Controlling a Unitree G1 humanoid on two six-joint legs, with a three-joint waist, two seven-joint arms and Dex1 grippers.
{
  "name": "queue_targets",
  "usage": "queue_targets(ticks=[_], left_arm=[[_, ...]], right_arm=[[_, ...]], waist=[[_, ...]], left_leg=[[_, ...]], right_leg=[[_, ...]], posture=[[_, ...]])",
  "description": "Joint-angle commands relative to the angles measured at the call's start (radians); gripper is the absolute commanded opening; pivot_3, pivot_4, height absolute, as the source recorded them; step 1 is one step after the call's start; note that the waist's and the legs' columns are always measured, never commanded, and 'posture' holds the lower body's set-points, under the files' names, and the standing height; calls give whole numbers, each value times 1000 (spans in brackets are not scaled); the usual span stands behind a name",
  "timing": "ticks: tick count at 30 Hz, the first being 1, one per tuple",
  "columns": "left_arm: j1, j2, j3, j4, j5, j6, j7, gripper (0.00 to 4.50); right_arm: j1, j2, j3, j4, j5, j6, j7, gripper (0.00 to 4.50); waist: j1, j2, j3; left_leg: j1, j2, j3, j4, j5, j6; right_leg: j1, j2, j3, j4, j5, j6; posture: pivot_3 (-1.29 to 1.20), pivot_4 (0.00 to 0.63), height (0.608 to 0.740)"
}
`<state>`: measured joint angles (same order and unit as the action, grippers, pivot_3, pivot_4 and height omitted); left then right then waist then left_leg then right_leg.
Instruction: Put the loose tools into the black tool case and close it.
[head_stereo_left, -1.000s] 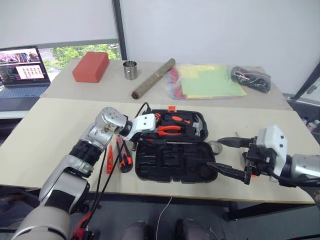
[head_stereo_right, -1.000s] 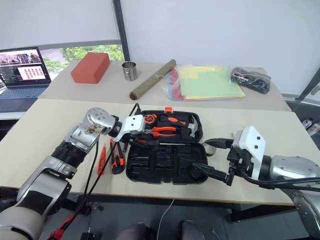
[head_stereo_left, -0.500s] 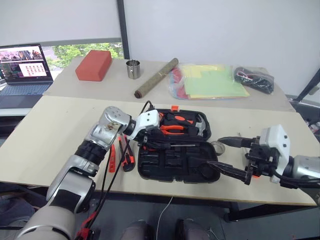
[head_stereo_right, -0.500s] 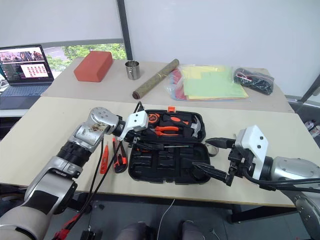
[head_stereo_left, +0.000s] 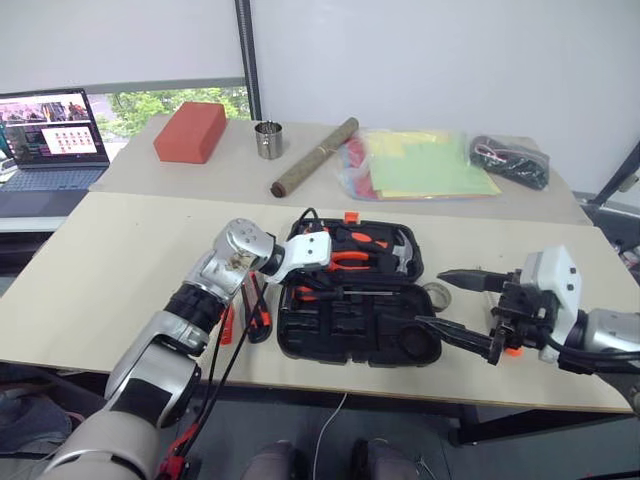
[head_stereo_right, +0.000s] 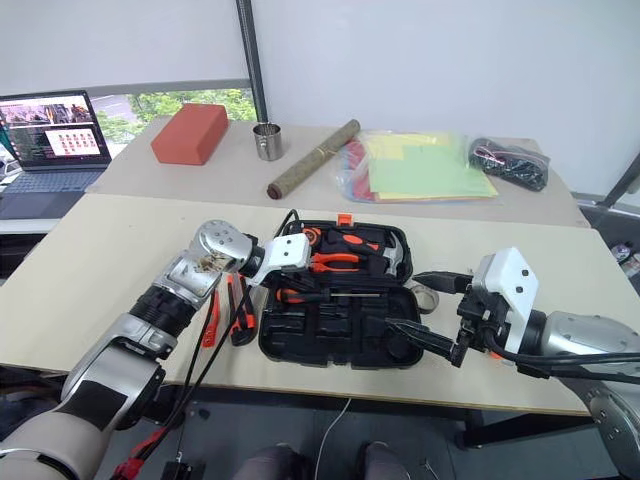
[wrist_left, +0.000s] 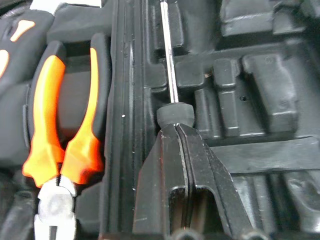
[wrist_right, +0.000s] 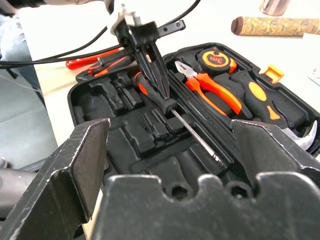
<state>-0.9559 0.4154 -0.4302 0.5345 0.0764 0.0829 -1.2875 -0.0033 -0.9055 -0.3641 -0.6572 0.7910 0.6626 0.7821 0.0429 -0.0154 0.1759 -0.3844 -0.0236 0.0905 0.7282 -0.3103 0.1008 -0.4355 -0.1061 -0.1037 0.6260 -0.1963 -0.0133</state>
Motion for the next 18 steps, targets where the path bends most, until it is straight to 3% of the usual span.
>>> queue_targets(ticks=[1,7,10,13,18], left_arm=[[31,-3,-17,35,32,-6,10,47],[30,19,169,-105,-183,154,-54,47],[45,46,276,-196,-290,247,-40,721],[84,93,356,-338,-398,420,-26,1886],[184,176,400,-543,-546,565,-80,3594]], right_arm=[[21,15,-50,-13,5,3,-32,4500],[135,49,-149,-35,-17,15,-104,4500],[192,102,-213,-22,-31,27,-187,4500],[252,141,-237,7,-99,20,-243,4500],[255,188,-237,95,-159,10,-308,4500]], waist=[[0,0,-1],[-3,0,-2],[-5,0,-2],[-6,1,-2],[-13,2,-2]], left_leg=[[1,0,0,0,-1,1],[-1,0,0,0,-1,1],[-4,0,0,1,0,1],[-4,0,0,1,0,0],[1,-1,1,0,0,0]], right_leg=[[1,0,0,0,0,0],[-1,-1,0,0,1,1],[-5,0,0,1,1,1],[-4,1,0,1,1,1],[0,1,2,0,-1,3]], posture=[[0,150,736],[0,150,736],[0,150,736],[0,150,736],[0,150,736]])
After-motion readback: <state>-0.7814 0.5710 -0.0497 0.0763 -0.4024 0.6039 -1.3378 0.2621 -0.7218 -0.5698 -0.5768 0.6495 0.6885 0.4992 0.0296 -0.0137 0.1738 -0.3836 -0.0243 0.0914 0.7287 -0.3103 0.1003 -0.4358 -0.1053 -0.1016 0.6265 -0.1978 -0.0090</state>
